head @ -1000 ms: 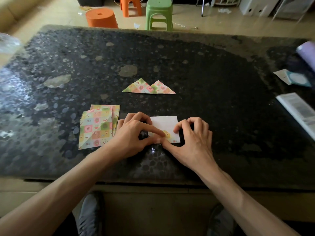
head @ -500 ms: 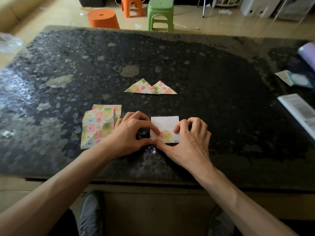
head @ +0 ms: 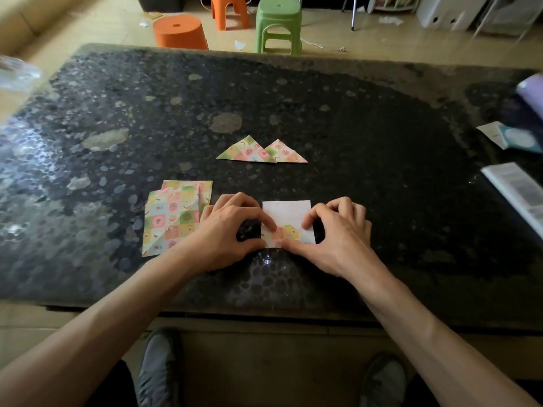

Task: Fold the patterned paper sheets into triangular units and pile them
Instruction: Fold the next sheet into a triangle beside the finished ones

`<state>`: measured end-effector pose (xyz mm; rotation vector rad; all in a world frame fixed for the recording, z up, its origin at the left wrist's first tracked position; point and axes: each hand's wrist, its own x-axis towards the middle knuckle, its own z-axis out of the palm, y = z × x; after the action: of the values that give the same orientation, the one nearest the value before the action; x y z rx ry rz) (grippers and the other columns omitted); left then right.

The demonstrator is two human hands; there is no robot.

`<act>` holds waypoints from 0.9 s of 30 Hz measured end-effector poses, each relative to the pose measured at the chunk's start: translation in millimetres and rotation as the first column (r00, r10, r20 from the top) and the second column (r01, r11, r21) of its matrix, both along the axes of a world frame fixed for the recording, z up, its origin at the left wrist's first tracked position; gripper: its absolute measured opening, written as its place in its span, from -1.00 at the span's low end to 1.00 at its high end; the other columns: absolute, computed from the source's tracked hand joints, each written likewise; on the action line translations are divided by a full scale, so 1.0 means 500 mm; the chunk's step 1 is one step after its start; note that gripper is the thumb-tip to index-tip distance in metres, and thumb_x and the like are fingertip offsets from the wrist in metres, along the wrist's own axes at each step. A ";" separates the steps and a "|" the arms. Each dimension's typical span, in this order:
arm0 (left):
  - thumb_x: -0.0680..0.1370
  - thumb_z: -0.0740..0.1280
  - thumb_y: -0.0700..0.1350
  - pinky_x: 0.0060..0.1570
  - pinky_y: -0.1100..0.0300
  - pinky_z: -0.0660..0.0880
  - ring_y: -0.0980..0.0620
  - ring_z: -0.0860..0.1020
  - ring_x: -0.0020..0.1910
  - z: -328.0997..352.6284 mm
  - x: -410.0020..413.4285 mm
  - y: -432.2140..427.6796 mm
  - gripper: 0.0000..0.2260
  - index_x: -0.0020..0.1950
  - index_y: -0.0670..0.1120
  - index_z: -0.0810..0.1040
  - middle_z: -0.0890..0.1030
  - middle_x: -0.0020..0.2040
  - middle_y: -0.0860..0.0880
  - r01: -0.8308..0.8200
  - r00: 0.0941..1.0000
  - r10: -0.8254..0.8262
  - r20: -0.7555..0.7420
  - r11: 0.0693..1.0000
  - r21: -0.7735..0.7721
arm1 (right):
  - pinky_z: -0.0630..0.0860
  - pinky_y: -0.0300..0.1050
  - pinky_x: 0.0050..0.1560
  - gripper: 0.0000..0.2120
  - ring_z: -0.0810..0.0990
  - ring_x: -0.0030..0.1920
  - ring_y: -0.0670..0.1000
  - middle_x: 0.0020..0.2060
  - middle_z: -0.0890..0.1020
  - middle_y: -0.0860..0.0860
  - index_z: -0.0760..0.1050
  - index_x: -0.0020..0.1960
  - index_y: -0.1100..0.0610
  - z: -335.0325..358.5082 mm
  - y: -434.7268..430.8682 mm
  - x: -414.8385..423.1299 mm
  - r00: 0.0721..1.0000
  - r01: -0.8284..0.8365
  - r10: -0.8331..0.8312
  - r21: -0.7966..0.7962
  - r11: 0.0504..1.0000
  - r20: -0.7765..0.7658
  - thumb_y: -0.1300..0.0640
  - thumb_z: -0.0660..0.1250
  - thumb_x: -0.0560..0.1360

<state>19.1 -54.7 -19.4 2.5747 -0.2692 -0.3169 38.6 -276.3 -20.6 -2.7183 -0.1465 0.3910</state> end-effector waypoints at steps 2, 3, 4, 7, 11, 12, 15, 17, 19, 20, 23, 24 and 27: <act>0.55 0.46 0.09 0.42 -0.03 0.16 0.11 0.17 0.47 0.001 0.001 0.001 -0.74 0.20 0.33 0.57 0.33 0.28 0.23 0.003 1.000 -0.003 -0.004 1.000 -0.006 | 0.16 -0.11 0.22 -0.52 0.17 0.38 0.00 0.18 0.26 -0.14 0.46 0.08 -0.18 0.009 -0.008 0.004 1.000 -0.010 0.011 0.032 0.999 -0.025 -0.43 0.48 0.34; 0.55 0.46 0.09 0.43 -0.04 0.16 0.10 0.17 0.47 0.001 0.002 0.002 -0.74 0.20 0.34 0.57 0.33 0.28 0.23 0.004 1.000 -0.004 -0.009 1.000 -0.008 | 0.19 -0.11 0.25 -0.58 0.18 0.40 0.00 0.18 0.28 -0.14 0.48 0.07 -0.20 0.014 -0.015 0.007 0.999 -0.016 0.018 0.053 0.998 -0.040 -0.35 0.52 0.36; 0.54 0.47 0.09 0.44 -0.05 0.16 0.10 0.18 0.47 0.000 0.002 0.002 -0.74 0.19 0.35 0.56 0.33 0.28 0.23 0.006 1.000 -0.006 -0.013 1.000 -0.010 | 0.22 -0.10 0.30 -0.63 0.20 0.41 0.00 0.18 0.30 -0.15 0.49 0.06 -0.21 0.019 -0.023 0.012 0.998 -0.021 0.025 0.072 0.997 -0.052 -0.27 0.55 0.38; 0.54 0.47 0.09 0.46 -0.08 0.16 0.09 0.18 0.47 -0.001 0.005 0.004 -0.74 0.17 0.36 0.56 0.33 0.29 0.23 0.011 1.000 -0.012 -0.016 1.000 -0.015 | 0.26 -0.10 0.34 -0.70 0.22 0.43 0.00 0.19 0.35 -0.15 0.52 0.06 -0.24 0.028 -0.043 0.019 0.996 -0.045 0.053 0.110 0.993 -0.069 -0.09 0.58 0.43; 0.52 0.49 0.10 0.46 -0.10 0.20 0.08 0.21 0.46 -0.005 0.008 0.006 -0.74 0.16 0.35 0.56 0.35 0.28 0.23 0.014 1.000 -0.014 0.005 1.000 -0.022 | 0.26 -0.05 0.40 -0.59 0.22 0.44 -0.03 0.20 0.38 -0.15 0.50 0.19 -0.27 0.031 -0.059 0.026 0.990 -0.076 0.094 0.162 0.984 -0.108 0.07 0.56 0.47; 0.52 0.49 0.10 0.46 -0.11 0.22 0.09 0.23 0.45 -0.008 0.008 0.007 -0.73 0.15 0.36 0.56 0.36 0.27 0.23 0.016 1.000 -0.016 0.021 0.999 -0.028 | 0.29 -0.02 0.42 -0.53 0.23 0.44 -0.03 0.20 0.40 -0.15 0.46 0.24 -0.28 0.028 -0.063 0.029 0.988 -0.076 0.098 0.180 0.981 -0.117 0.07 0.56 0.47; 0.51 0.50 0.11 0.44 -0.14 0.26 0.09 0.26 0.42 -0.015 0.006 0.012 -0.72 0.13 0.40 0.53 0.38 0.26 0.23 0.028 0.998 -0.025 0.052 0.999 -0.046 | 0.41 0.01 0.33 -0.46 0.39 0.37 -0.05 0.15 0.51 -0.21 0.41 0.36 -0.26 0.008 -0.072 0.034 0.998 0.020 0.000 0.356 0.934 -0.055 -0.05 0.55 0.46; 0.50 0.50 0.10 0.43 -0.17 0.28 0.08 0.27 0.41 -0.018 0.006 0.014 -0.72 0.14 0.40 0.55 0.41 0.26 0.23 0.040 0.997 -0.036 0.069 0.998 -0.053 | 0.46 -0.19 0.13 -0.46 0.51 0.21 -0.16 0.08 0.57 -0.21 0.40 0.39 -0.22 -0.005 -0.069 0.034 0.996 0.066 -0.088 0.470 0.880 0.026 -0.09 0.53 0.49; 0.51 0.49 0.09 0.42 -0.19 0.30 0.08 0.28 0.41 -0.017 0.006 0.013 -0.72 0.16 0.36 0.59 0.43 0.26 0.23 0.057 0.995 -0.053 0.088 0.997 -0.048 | 0.46 -0.38 -0.10 -0.47 0.60 0.01 -0.20 0.01 0.61 -0.16 0.38 0.42 -0.18 -0.010 -0.055 0.030 0.993 0.040 -0.092 0.527 0.849 0.073 -0.06 0.50 0.52; 0.51 0.49 0.09 0.43 -0.18 0.30 0.09 0.27 0.41 -0.016 0.007 0.013 -0.73 0.18 0.34 0.60 0.44 0.26 0.23 0.067 0.993 -0.063 0.097 0.997 -0.041 | 0.47 -0.41 -0.16 -0.47 0.62 -0.04 -0.22 -0.02 0.62 -0.14 0.36 0.44 -0.18 -0.010 -0.047 0.025 0.994 0.008 -0.066 0.542 0.840 0.087 -0.04 0.48 0.54; 0.52 0.49 0.07 0.43 -0.10 0.29 0.12 0.26 0.41 -0.015 0.006 0.010 -0.72 0.20 0.31 0.62 0.45 0.26 0.24 0.092 0.985 -0.090 0.144 0.996 -0.006 | 0.50 -0.38 -0.19 -0.47 0.65 -0.12 -0.20 -0.10 0.62 -0.13 0.30 0.48 -0.23 -0.007 -0.025 0.009 0.988 -0.115 0.051 0.487 0.865 0.144 0.04 0.42 0.60; 0.51 0.50 0.07 0.42 -0.08 0.29 0.12 0.27 0.40 -0.015 0.005 0.010 -0.72 0.20 0.30 0.63 0.46 0.25 0.23 0.096 0.982 -0.094 0.165 0.995 0.001 | 0.52 -0.36 -0.21 -0.48 0.65 -0.13 -0.19 -0.11 0.62 -0.13 0.31 0.48 -0.24 -0.006 -0.022 0.006 0.985 -0.139 0.072 0.470 0.871 0.158 0.06 0.39 0.61; 0.49 0.52 0.07 0.40 -0.05 0.31 0.09 0.30 0.39 -0.017 0.003 0.008 -0.72 0.17 0.29 0.64 0.47 0.25 0.21 0.097 0.970 -0.097 0.223 0.995 0.014 | 0.63 -0.26 -0.22 -0.60 0.67 -0.16 -0.17 -0.09 0.60 -0.15 0.42 0.38 -0.24 -0.004 -0.022 0.001 0.982 -0.142 0.067 0.464 0.874 0.174 0.09 0.37 0.63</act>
<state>20.8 -50.9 -28.0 2.6058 -0.4778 -0.0612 39.1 -287.2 -22.7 -2.2519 -0.3827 0.1460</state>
